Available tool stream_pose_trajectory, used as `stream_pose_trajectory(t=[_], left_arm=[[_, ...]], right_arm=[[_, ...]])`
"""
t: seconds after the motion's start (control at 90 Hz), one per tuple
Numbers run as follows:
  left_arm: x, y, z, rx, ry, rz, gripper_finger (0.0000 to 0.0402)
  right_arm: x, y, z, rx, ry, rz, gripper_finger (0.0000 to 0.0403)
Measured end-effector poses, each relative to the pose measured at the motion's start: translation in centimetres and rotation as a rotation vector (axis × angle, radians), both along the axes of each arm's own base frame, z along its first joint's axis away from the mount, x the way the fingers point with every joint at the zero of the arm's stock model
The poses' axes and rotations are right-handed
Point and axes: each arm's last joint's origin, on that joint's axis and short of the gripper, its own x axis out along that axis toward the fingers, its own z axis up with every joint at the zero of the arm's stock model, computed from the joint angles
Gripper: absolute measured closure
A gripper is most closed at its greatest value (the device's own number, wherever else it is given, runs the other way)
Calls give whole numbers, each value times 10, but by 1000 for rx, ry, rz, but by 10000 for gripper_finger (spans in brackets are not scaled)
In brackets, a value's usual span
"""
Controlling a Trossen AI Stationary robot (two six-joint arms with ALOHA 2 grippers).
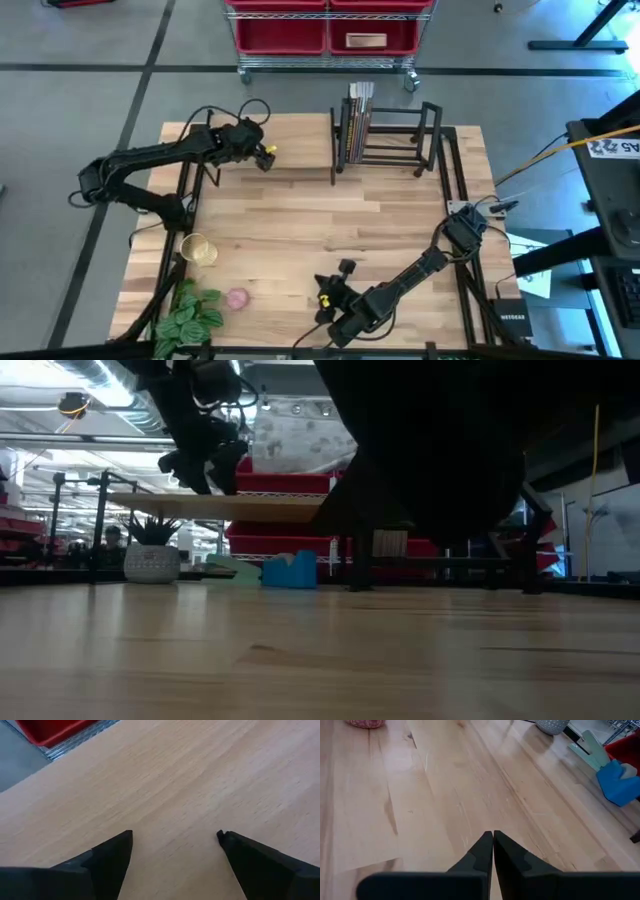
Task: Stock shelves
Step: Move the shelf to the center
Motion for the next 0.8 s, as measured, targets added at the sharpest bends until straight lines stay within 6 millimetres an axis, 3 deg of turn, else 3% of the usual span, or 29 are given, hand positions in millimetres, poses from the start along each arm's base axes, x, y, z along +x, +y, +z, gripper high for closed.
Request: stream_pose_trajectory(t=[0.578, 0.678, 0.8], left_arm=[[2, -84, 0, -178, 40, -176, 102], [4, -100, 0, -201, 9, -191, 102], [5, -120, 0, -234, -27, -206, 102]], right_arm=[[-2, 2, 1, 5, 15, 14, 403], [-9, 5, 16, -3, 33, 40, 403], [-23, 11, 52, -12, -4, 70, 403]])
